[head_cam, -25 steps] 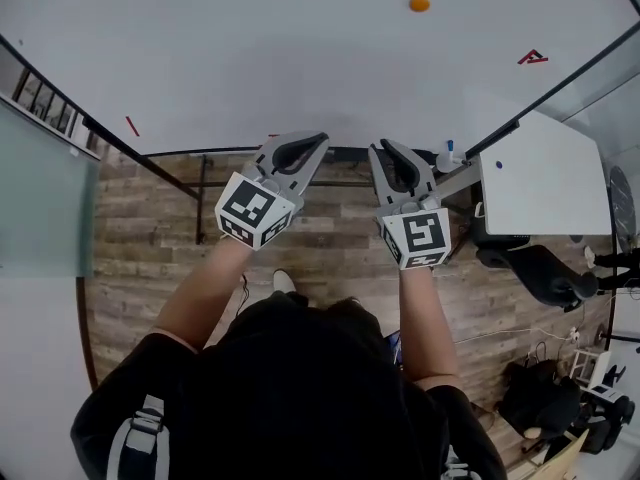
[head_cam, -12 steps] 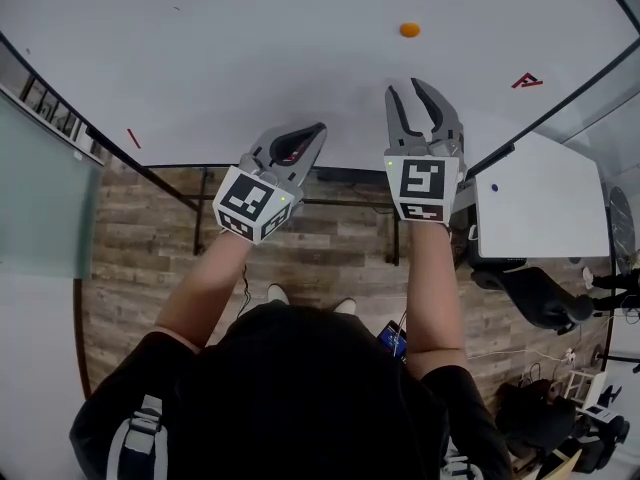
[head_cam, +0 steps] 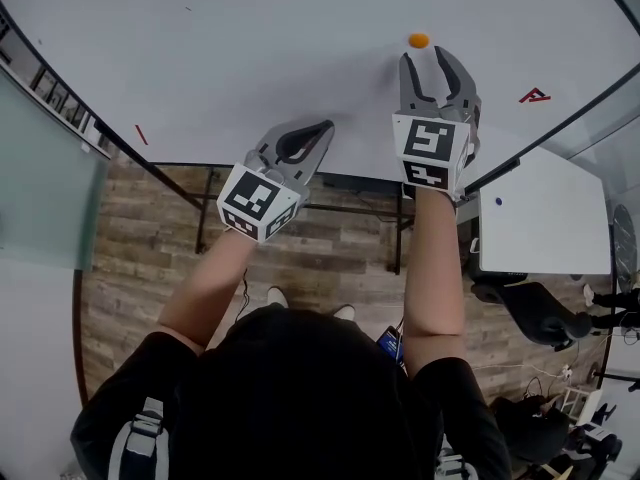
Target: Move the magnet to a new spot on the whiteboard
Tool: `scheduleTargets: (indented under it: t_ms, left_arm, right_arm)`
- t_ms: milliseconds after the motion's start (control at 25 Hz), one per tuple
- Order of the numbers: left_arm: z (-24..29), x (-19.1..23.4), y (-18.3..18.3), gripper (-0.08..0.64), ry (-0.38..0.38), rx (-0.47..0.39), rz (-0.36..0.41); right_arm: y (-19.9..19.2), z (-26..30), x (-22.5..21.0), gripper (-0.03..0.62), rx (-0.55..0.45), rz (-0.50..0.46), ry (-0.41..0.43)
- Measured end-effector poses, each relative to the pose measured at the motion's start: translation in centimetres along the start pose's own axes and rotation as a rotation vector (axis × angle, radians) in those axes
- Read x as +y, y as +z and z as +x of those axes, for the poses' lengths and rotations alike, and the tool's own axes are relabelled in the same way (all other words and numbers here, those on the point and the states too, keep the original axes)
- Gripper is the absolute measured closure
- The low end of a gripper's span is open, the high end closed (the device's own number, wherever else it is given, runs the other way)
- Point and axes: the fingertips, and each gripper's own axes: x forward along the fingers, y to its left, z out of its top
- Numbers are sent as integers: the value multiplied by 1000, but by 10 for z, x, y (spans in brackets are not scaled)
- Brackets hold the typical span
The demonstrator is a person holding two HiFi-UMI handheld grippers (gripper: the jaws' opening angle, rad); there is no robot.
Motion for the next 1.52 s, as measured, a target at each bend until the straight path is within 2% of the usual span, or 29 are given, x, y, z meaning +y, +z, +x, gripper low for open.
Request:
scheduleTargets:
  t_ms: [400, 640, 1040, 1160, 1520]
  left_arm:
    - [-3, 6, -9, 555, 20, 9, -7]
    - [-2, 8, -10, 555, 14, 10, -16]
    - [-5, 11, -13, 555, 12, 5, -38]
    - [-4, 7, -16, 555, 4, 12, -33]
    - [-3, 10, -17, 555, 11, 17, -20]
  right_arm:
    - [-16, 23, -2, 411, 38, -16, -15]
    - [-11, 27, -3, 414, 11, -38, -37]
    - [-7, 30, -5, 445, -3, -60, -67]
    - [-7, 29, -5, 471, -4, -63, -75]
    - [-4, 19, -2, 474, -45, -16, -26]
